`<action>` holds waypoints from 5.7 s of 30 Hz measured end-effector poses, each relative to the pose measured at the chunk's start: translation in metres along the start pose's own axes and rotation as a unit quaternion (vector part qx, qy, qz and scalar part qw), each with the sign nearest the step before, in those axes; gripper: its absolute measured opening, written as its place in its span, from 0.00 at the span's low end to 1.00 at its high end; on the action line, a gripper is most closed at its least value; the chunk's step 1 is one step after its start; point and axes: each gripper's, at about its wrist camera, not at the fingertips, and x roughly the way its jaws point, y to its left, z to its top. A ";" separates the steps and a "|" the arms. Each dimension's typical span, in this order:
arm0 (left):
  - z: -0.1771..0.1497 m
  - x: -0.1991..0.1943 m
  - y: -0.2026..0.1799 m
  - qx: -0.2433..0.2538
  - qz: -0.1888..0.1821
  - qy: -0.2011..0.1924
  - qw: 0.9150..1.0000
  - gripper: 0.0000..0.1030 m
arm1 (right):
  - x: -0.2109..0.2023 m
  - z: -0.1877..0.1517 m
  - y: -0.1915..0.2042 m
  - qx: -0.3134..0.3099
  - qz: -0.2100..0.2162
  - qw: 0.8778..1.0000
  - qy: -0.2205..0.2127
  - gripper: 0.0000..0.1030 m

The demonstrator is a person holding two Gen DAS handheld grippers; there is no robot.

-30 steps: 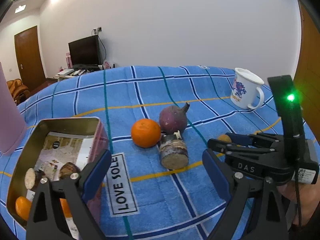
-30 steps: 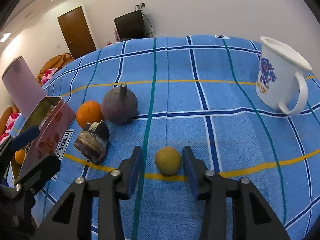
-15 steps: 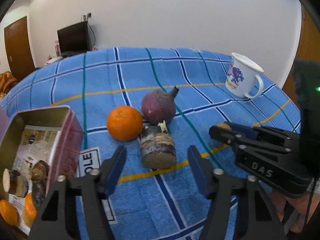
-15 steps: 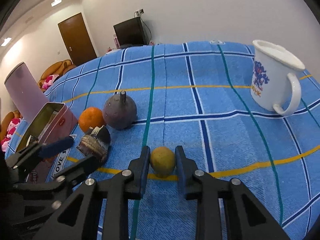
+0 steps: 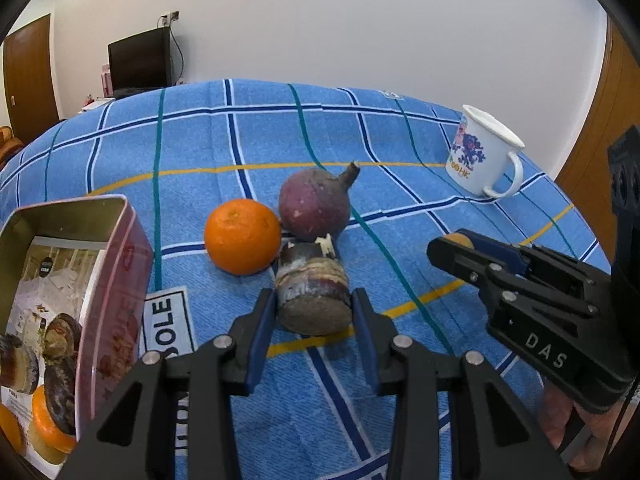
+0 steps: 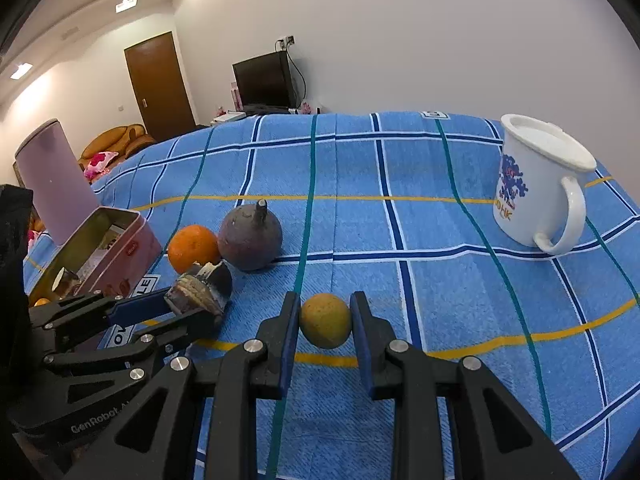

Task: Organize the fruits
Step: 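Lift the yellow-green fruit with the right tool while the left tool lifts the beige cake, then carry the yellow-green fruit over the tin with the right tool while the left tool carries the cake there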

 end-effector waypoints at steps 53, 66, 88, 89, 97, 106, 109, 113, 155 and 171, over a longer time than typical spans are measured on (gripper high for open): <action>-0.019 -0.057 -0.011 0.029 0.034 -0.137 0.990 0.38 | -0.049 -0.011 0.022 -0.059 0.034 0.990 -0.124 0.26; -0.025 -0.067 -0.015 0.035 0.042 -0.158 0.986 0.38 | -0.057 -0.014 0.025 -0.066 0.034 0.986 -0.149 0.26; -0.033 -0.084 -0.017 0.040 0.057 -0.201 0.977 0.38 | -0.071 -0.020 0.025 -0.074 0.030 0.980 -0.183 0.26; -0.033 -0.085 -0.018 0.041 0.058 -0.203 0.977 0.38 | -0.072 -0.020 0.026 -0.073 0.032 0.980 -0.184 0.26; -0.034 -0.088 -0.019 0.042 0.063 -0.211 0.975 0.38 | -0.074 -0.022 0.032 -0.084 0.037 0.977 -0.191 0.26; -0.034 -0.088 -0.016 0.035 0.059 -0.210 0.975 0.38 | -0.074 -0.022 0.032 -0.087 0.034 0.977 -0.191 0.26; -0.034 -0.089 -0.014 0.032 0.057 -0.210 0.976 0.38 | -0.072 -0.021 0.034 -0.087 0.034 0.978 -0.188 0.26; -0.034 -0.089 -0.010 0.027 0.055 -0.208 0.976 0.38 | -0.071 -0.020 0.037 -0.090 0.034 0.978 -0.187 0.26; -0.055 -0.119 0.046 -0.004 0.086 -0.206 0.975 0.38 | -0.047 -0.013 0.115 -0.140 0.090 0.974 -0.155 0.26; -0.057 -0.135 0.076 -0.030 0.100 -0.214 0.971 0.38 | -0.038 -0.008 0.145 -0.165 0.106 0.969 -0.148 0.26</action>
